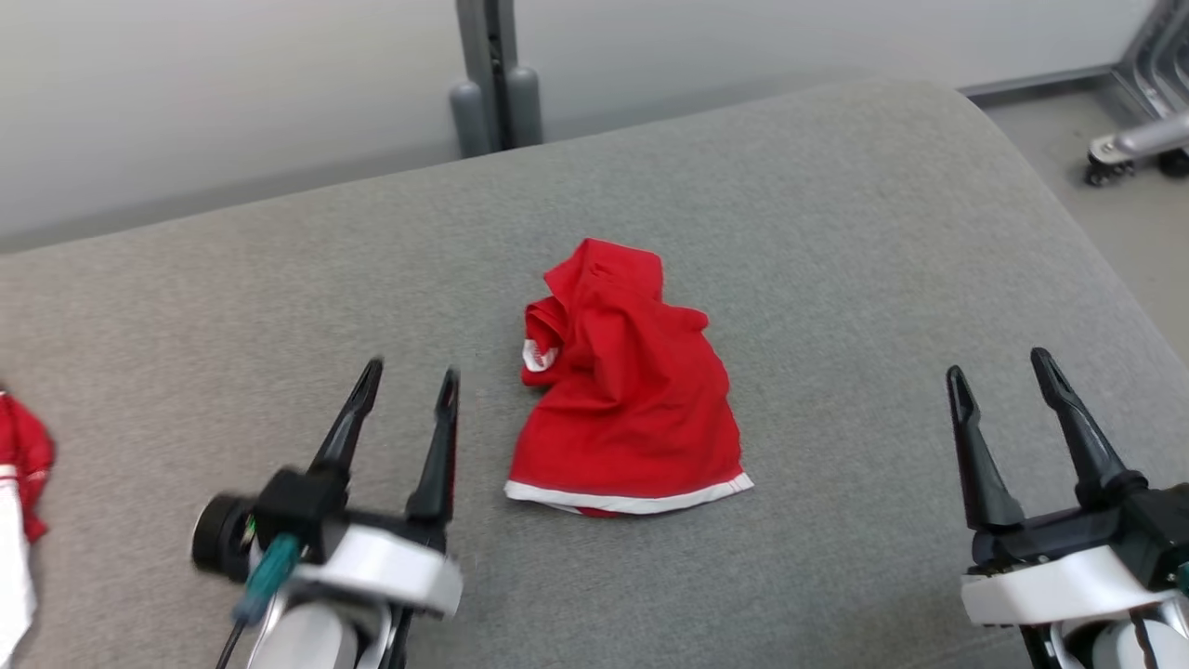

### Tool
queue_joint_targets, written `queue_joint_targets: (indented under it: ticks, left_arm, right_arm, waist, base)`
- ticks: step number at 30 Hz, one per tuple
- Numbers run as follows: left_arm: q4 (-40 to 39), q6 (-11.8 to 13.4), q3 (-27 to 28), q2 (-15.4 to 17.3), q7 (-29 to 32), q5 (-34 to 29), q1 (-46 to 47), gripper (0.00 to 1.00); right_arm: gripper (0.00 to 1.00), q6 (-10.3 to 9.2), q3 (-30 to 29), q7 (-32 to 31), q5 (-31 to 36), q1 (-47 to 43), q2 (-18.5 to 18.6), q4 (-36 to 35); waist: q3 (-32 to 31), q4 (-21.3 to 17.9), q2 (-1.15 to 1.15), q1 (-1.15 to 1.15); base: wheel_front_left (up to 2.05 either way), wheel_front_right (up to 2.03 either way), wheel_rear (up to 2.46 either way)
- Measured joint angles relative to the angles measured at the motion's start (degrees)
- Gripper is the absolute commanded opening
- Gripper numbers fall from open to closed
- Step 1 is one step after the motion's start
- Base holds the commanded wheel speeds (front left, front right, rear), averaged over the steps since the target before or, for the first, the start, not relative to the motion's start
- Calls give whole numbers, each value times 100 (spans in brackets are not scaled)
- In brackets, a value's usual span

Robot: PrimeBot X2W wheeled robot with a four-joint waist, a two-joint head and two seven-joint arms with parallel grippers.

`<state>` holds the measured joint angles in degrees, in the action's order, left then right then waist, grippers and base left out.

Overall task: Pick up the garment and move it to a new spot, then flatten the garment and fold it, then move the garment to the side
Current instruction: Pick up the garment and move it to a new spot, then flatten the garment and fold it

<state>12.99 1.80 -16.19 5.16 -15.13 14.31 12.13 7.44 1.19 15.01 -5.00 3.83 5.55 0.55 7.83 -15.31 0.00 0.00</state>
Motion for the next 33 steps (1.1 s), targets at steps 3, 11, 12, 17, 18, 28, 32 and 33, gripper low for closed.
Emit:
queue_joint_targets:
  ticks: [3,11,12,17,18,28,32,33]
  left_arm:
    - [-398,12,311,60,0,-82,-705,100]
    - [-871,-246,1172,8,0,-176,-2003,100]
    - [-899,-296,1258,-2,-1,-207,-2089,100]
    - [-1090,-377,1517,-112,0,-378,-2518,100]
    - [-1126,-386,1574,-131,-1,-382,-2591,100]
    - [-1232,-612,1924,-203,-1,-537,-2847,100]
    - [-1237,-673,1935,-219,0,-575,-2817,100]
    - [-1238,-680,1935,-220,-1,-575,-2812,100]
  right_arm:
    - [100,0,-67,0,57,-109,86,-15]
    - [100,0,-196,0,152,-444,147,43]
    - [100,0,-204,0,154,-479,136,68]
    - [100,0,-253,0,188,-627,46,166]
    - [100,0,-253,0,193,-655,29,171]
    - [100,0,-315,0,213,-795,-56,249]
    - [100,0,-336,-1,216,-797,-58,281]
    - [100,0,-335,0,222,-797,-59,290]
  waist:
    - [-144,195,0,0]
    - [-518,721,0,0]
    - [-555,784,0,0]
    - [-736,1039,0,0]
    - [-770,1073,0,0]
    - [-878,1227,0,0]
    - [-870,1251,0,0]
    - [-872,1252,0,0]
  base:
    - [0,0,0]
    - [0,0,0]
    - [0,0,0]
    - [0,0,0]
    - [0,0,0]
    - [0,0,0]
    - [0,0,0]
    - [0,0,0]
